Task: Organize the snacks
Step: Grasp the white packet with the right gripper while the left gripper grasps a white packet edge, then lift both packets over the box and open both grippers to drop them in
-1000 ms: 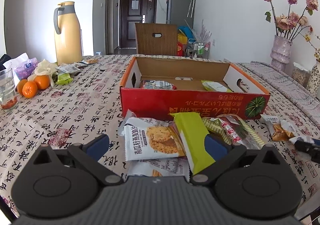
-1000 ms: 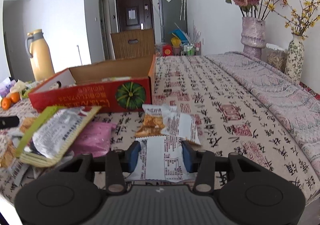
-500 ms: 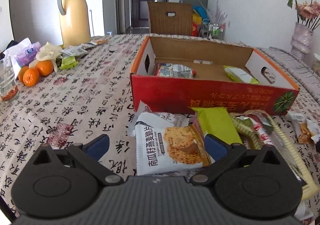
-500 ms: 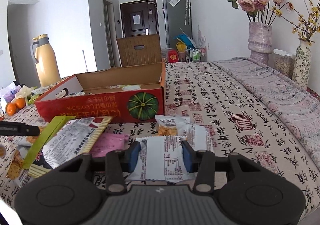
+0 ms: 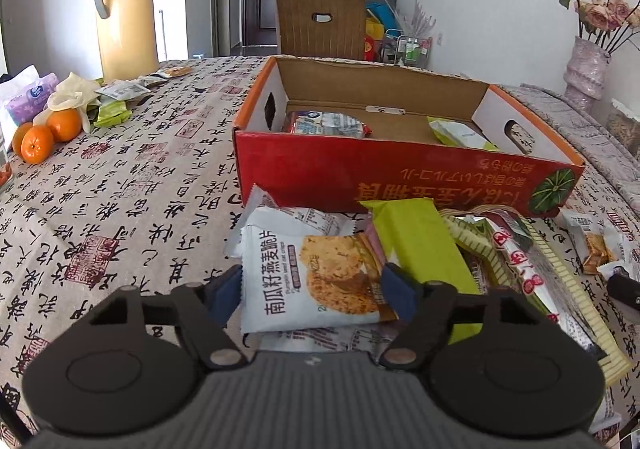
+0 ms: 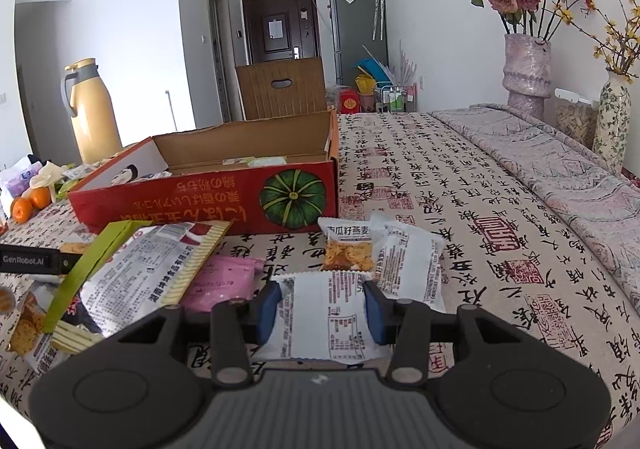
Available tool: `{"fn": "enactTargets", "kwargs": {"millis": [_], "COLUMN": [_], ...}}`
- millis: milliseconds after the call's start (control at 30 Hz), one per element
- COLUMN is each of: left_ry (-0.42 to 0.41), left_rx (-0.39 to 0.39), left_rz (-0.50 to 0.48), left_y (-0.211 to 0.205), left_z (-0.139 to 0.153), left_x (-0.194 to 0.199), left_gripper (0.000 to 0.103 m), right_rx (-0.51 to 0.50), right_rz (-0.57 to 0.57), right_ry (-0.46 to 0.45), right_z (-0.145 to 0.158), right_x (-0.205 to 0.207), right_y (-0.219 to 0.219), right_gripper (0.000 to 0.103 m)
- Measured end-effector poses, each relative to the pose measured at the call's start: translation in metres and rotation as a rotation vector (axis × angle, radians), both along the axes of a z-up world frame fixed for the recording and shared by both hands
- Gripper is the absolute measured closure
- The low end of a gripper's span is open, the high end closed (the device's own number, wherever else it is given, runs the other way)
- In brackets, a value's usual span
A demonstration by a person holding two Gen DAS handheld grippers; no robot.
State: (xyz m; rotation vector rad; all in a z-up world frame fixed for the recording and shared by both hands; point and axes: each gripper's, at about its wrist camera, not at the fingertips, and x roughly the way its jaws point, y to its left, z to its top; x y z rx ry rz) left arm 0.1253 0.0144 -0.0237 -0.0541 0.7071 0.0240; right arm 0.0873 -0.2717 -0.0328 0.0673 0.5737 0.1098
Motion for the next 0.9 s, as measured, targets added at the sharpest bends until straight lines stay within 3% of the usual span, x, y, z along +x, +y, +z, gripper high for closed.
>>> {"fn": "enactTargets", "kwargs": {"millis": [467, 900], "left_ry": [-0.066, -0.131], "left_rx": [-0.001, 0.001], "left_rz": [-0.014, -0.045], "left_y": [0.003, -0.005], "left_z": [0.014, 0.031], "left_x": [-0.016, -0.03], "left_gripper": [0.062, 0.081], "right_rx": [0.0, 0.011], "right_rz": [0.017, 0.026], "right_ry": [-0.006, -0.03], "right_z": [0.002, 0.01], "right_x": [-0.007, -0.017], "right_y": [0.006, 0.009], "right_gripper": [0.059, 0.059]}}
